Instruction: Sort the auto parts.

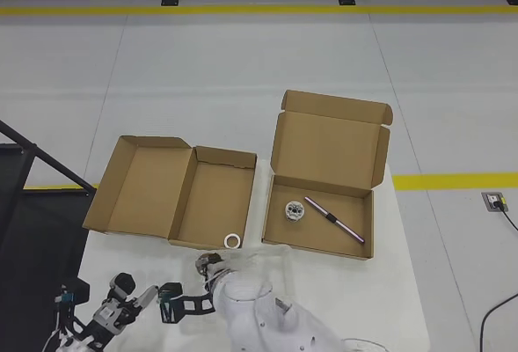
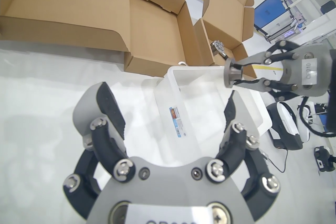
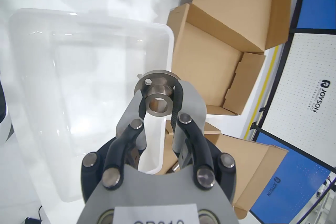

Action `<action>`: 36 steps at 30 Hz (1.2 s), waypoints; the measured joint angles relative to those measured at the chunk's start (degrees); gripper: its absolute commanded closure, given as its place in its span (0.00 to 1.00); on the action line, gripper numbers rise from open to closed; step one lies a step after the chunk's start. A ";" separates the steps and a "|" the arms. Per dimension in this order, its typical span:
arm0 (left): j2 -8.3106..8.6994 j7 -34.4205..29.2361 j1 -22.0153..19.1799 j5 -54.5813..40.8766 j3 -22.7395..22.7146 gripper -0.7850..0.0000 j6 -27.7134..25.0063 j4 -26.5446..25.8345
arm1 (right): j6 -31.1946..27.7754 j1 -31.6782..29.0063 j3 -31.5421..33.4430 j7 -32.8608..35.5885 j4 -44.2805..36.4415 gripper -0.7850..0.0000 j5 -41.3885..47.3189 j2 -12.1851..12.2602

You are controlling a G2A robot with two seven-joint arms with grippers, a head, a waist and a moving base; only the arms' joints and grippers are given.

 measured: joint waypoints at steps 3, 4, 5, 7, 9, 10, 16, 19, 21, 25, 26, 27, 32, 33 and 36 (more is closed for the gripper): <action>0.01 0.13 0.05 -0.20 -0.23 0.00 -0.07 0.01 | 1.04 1.83 1.94 -2.61 2.55 1.00 -0.32 -0.11; 0.02 0.16 0.07 -0.36 -0.32 0.00 -0.14 0.03 | 1.51 2.79 2.42 -3.39 3.88 1.00 -0.04 -0.29; 0.03 0.30 0.08 -0.71 -0.46 0.00 -0.28 0.04 | 2.29 4.31 2.97 -4.43 6.08 1.00 0.49 -0.62; 0.03 0.55 0.13 -1.43 -0.68 0.00 -0.61 0.10 | 3.87 6.98 3.50 -5.55 10.05 1.00 1.38 -1.27; 0.06 0.30 0.27 -2.72 -0.91 0.00 -1.34 0.17 | 5.30 10.61 3.56 -6.97 15.46 1.00 3.15 -2.31; 0.09 -0.05 0.31 -3.45 -1.06 0.00 -1.74 0.23 | 5.80 12.34 3.48 -7.50 18.04 1.00 4.01 -2.82; 0.31 -1.99 0.35 -6.13 -2.06 0.00 -3.04 0.38 | 8.77 24.06 1.47 -12.73 36.62 1.00 9.87 -6.92; 0.33 -2.24 0.34 -6.28 -2.08 0.00 -3.23 0.39 | 10.71 28.52 -0.01 -15.61 45.41 1.00 11.72 -9.10; 0.33 -2.23 0.34 -6.27 -2.08 0.00 -3.23 0.39 | 11.30 29.96 -0.52 -16.88 49.46 1.00 12.76 -10.00; 0.33 -2.22 0.34 -6.26 -2.07 0.00 -3.22 0.39 | 11.25 29.90 -0.50 -16.75 49.21 1.00 12.76 -9.97; 0.33 -2.22 0.34 -6.26 -2.07 0.00 -3.22 0.39 | 11.24 29.89 -0.49 -16.74 49.18 1.00 12.75 -9.96; 0.33 -2.22 0.34 -6.26 -2.07 0.00 -3.22 0.39 | 11.24 29.89 -0.49 -16.74 49.19 1.00 12.75 -9.96; 0.33 -2.22 0.34 -6.26 -2.07 0.00 -3.22 0.39 | 11.24 29.90 -0.49 -16.74 49.21 1.00 12.75 -9.96; 0.33 -2.22 0.34 -6.26 -2.07 0.00 -3.22 0.39 | 11.24 29.90 -0.49 -16.74 49.21 1.00 12.75 -9.96; 0.33 -2.22 0.34 -6.26 -2.07 0.00 -3.22 0.39 | 12.52 29.25 -0.36 -16.86 49.80 1.00 12.26 -9.88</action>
